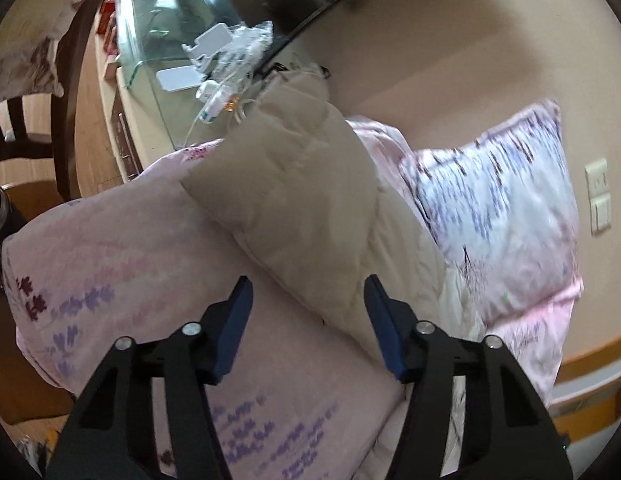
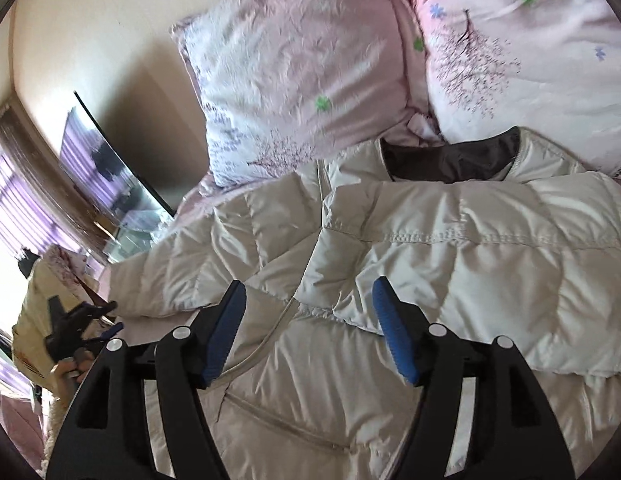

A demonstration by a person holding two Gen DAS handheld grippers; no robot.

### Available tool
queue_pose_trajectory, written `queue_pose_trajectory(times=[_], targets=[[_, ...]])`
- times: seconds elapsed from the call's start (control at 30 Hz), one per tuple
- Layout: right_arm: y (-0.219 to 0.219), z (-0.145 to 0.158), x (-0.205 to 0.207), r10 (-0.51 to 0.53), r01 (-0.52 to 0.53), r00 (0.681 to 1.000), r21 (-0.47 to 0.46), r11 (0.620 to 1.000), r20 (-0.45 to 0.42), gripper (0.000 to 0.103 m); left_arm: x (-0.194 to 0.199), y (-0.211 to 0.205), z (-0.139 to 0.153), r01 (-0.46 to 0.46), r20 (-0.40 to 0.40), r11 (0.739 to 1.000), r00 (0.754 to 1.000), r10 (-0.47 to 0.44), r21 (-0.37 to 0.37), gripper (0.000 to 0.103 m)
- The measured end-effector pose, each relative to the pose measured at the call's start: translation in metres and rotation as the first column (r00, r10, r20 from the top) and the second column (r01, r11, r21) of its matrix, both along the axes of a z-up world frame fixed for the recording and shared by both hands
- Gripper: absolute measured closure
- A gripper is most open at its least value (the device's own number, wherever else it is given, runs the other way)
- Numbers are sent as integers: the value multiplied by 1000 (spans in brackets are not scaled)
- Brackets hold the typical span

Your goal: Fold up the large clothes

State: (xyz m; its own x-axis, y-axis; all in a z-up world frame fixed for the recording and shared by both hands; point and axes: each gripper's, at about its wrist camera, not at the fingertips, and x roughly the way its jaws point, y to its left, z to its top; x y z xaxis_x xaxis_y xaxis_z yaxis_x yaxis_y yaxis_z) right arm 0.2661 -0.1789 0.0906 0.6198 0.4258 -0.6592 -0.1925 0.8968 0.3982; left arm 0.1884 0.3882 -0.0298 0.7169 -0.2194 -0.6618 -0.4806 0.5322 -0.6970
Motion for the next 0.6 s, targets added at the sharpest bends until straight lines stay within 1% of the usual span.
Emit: queue_pose_trajectory(times=[0.13, 0.2, 0.23, 0.3, 0.33, 0.4, 0.43, 0.5, 0.6], targets=[[-15, 9, -14, -20, 20, 999, 11, 1000, 31, 34, 6, 12, -11, -63, -15, 998, 998, 62, -32, 53], [-21, 13, -19, -34, 33, 998, 4, 999, 47, 34, 7, 17, -14, -85, -4, 995, 996, 85, -49, 60], [-24, 14, -22, -39, 39, 998, 1, 999, 54, 34, 8, 19, -15, -99, 0, 993, 995, 99, -60, 62], [-31, 17, -27, -51, 52, 996, -7, 999, 73, 34, 10, 23, -19, -116, 6, 990, 993, 117, -80, 71], [-34, 17, -30, -57, 59, 995, -14, 998, 82, 34, 12, 24, -21, -122, 8, 988, 992, 123, -95, 74], [-39, 17, -33, -70, 72, 993, -24, 997, 92, 34, 13, 25, -22, -129, 18, 986, 991, 132, -102, 85], [-42, 17, -36, -74, 77, 993, -27, 997, 96, 33, 14, 25, -21, -131, 33, 986, 990, 135, -104, 87], [-49, 16, -40, -88, 91, 991, -28, 995, 103, 33, 16, 23, -15, -134, 50, 988, 989, 138, -83, 94], [-61, 17, -47, -115, 120, 986, -35, 992, 118, 33, 20, 15, 5, -127, 83, 992, 988, 128, -21, 96]])
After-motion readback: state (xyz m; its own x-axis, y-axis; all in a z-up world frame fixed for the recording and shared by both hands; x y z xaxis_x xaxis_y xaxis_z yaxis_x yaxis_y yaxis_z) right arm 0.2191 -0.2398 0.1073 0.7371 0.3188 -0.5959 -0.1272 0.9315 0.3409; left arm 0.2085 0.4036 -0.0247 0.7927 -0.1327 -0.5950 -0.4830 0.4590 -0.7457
